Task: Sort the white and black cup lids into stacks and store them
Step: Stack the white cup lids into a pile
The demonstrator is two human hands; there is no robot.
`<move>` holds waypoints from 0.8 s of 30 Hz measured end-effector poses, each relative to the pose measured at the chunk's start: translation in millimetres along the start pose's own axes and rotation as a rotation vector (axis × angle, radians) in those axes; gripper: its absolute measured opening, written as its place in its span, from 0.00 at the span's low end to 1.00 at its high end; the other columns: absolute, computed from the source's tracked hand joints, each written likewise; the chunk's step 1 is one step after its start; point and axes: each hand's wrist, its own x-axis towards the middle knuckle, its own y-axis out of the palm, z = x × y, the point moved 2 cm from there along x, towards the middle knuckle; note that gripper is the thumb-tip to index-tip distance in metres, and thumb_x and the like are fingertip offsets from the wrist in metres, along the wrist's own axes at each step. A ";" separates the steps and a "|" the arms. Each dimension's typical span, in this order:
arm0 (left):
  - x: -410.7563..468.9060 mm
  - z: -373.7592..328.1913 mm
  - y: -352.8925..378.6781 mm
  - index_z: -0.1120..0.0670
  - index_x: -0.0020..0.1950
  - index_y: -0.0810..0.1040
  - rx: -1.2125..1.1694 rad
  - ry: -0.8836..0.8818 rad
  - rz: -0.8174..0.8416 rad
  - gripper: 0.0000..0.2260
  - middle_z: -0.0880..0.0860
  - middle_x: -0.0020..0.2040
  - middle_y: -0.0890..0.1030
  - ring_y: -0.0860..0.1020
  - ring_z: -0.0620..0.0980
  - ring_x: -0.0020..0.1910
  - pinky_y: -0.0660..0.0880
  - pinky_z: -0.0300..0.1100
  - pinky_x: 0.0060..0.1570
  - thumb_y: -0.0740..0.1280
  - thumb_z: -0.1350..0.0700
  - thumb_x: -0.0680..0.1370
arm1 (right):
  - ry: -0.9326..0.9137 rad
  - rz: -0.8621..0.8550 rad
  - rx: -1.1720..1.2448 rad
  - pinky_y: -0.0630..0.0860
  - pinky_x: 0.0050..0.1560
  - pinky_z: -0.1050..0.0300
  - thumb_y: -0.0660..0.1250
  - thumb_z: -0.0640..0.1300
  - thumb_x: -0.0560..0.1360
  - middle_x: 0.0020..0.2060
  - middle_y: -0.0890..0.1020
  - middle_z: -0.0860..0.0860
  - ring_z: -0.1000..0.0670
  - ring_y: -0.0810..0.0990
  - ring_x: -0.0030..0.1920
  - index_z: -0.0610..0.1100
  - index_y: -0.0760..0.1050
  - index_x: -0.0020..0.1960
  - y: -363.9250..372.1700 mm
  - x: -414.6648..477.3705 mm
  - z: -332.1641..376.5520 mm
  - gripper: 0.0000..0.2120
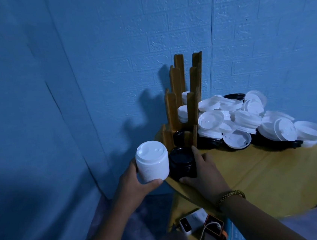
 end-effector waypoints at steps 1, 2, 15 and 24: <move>-1.9 0.2 -0.8 0.43 0.71 0.70 0.002 0.003 0.000 0.37 0.37 0.62 0.77 0.74 0.38 0.61 0.69 0.29 0.50 0.83 0.46 0.66 | 0.012 -0.003 0.019 0.71 0.67 0.54 0.77 0.55 0.70 0.70 0.63 0.47 0.46 0.70 0.68 0.51 0.43 0.81 3.4 1.4 1.8 0.54; -3.6 0.1 -1.3 0.42 0.71 0.69 0.005 0.005 0.002 0.37 0.37 0.63 0.77 0.74 0.37 0.61 0.69 0.29 0.50 0.83 0.46 0.66 | 0.025 -0.007 0.048 0.71 0.67 0.54 0.77 0.53 0.70 0.71 0.63 0.47 0.47 0.70 0.68 0.50 0.43 0.81 5.5 2.3 3.0 0.54; -42.4 -29.1 30.9 0.33 0.65 0.66 -0.001 0.064 0.151 0.37 0.31 0.62 0.74 0.72 0.34 0.62 0.71 0.34 0.55 0.79 0.35 0.60 | -0.236 0.153 0.249 0.66 0.66 0.65 0.67 0.67 0.70 0.71 0.63 0.64 0.66 0.63 0.70 0.60 0.49 0.77 -34.5 -60.9 -2.4 0.43; -39.2 -89.5 116.0 0.37 0.73 0.61 0.028 0.146 0.371 0.40 0.36 0.59 0.70 0.71 0.39 0.60 0.70 0.31 0.48 0.79 0.45 0.68 | -0.108 -0.018 0.295 0.71 0.61 0.68 0.76 0.67 0.65 0.65 0.71 0.70 0.67 0.70 0.64 0.62 0.61 0.73 -80.5 -83.3 -52.3 0.41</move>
